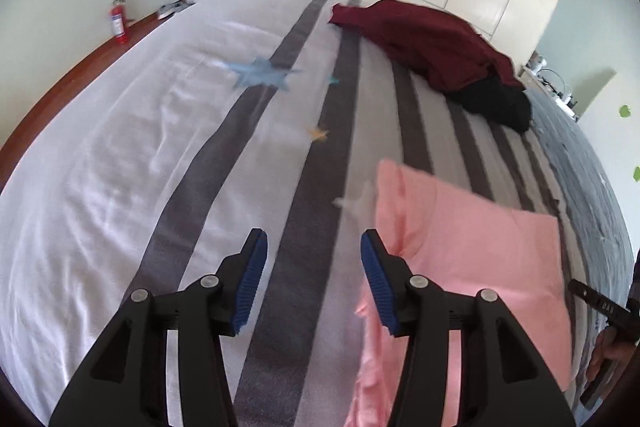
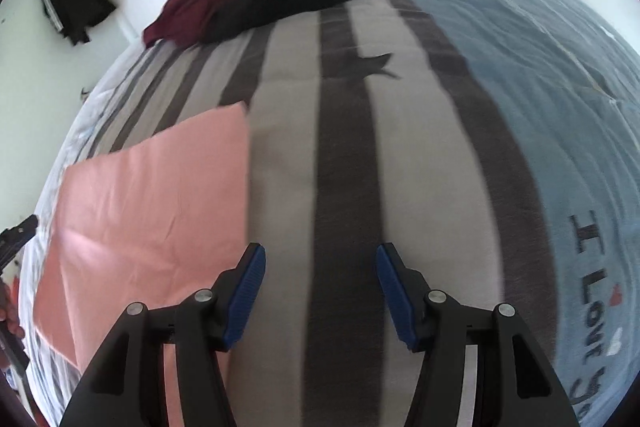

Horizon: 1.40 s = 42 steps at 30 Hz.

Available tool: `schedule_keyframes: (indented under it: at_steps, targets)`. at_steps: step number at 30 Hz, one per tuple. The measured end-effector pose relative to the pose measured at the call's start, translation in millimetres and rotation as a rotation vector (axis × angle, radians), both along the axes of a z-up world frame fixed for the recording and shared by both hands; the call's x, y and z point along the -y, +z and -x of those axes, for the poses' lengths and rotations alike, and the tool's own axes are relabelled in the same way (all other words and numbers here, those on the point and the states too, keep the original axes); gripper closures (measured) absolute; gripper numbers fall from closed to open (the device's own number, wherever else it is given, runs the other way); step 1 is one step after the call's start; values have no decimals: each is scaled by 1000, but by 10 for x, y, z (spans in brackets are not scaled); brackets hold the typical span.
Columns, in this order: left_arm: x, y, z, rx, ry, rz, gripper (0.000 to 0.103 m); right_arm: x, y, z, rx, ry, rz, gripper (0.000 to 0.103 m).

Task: Fold clothes

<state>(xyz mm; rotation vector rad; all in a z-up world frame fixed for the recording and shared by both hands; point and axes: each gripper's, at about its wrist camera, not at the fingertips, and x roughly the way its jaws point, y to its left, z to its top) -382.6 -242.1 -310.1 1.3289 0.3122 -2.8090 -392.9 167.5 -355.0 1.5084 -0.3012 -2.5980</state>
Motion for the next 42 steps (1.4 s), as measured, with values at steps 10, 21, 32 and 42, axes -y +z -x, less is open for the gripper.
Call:
schedule_keyframes:
  at_steps: [10, 21, 32, 42]
  targets:
    - [-873, -232, 710, 21, -251, 68, 88, 665, 153, 536, -114, 101, 55, 58]
    - [-125, -427, 824, -15, 2, -105, 101, 636, -320, 680, -130, 56, 14, 53]
    - [-411, 62, 223, -108, -143, 2, 101, 467, 357, 226, -214, 84, -51, 68]
    - [-361, -406, -93, -3, -100, 76, 101, 868, -15, -718, -128, 198, -97, 73]
